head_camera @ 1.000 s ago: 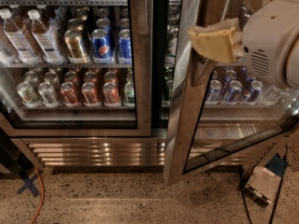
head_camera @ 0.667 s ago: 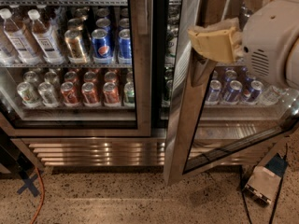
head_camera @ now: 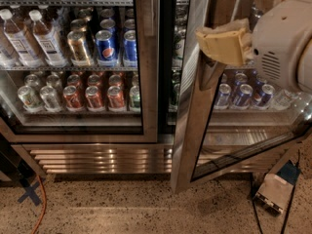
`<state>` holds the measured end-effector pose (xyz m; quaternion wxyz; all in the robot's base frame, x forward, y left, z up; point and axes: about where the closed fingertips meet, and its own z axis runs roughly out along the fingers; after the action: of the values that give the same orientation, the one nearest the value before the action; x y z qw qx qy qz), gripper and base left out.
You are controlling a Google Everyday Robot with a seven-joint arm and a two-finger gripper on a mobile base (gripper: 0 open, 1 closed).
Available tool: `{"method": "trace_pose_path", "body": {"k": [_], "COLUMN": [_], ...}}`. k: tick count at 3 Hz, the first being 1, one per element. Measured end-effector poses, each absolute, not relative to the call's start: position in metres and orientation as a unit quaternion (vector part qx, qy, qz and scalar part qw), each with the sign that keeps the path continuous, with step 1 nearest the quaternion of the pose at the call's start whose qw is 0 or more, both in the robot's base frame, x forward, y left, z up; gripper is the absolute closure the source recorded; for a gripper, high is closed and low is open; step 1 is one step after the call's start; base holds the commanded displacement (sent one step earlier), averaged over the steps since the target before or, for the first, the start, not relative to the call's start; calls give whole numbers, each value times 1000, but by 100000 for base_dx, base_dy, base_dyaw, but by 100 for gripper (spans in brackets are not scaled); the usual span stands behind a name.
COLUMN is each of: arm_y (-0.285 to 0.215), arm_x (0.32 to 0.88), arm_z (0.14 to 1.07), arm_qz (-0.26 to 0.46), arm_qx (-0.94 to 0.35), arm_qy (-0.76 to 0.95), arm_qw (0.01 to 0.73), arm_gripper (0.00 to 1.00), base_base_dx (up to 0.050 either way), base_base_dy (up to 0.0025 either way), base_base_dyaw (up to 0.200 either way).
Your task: Open right fridge door
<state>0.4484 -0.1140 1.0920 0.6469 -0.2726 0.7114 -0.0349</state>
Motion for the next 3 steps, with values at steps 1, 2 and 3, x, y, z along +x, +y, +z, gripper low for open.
{"method": "trace_pose_path", "body": {"k": [1,2,3], "arm_y": [-114,-114,-114], "arm_x": [448,448,448], "arm_z": [1092,1092,1092], "arm_qz": [-35,-35,-35], "arm_qx": [-273,-273,-273], "arm_qy": [711,711,711], "arm_qw": [647,647,647], "arm_gripper": [53,65,70], "base_base_dx": [0,0,0], "base_base_dy": [0,0,0], "base_base_dyaw": [0,0,0]}}
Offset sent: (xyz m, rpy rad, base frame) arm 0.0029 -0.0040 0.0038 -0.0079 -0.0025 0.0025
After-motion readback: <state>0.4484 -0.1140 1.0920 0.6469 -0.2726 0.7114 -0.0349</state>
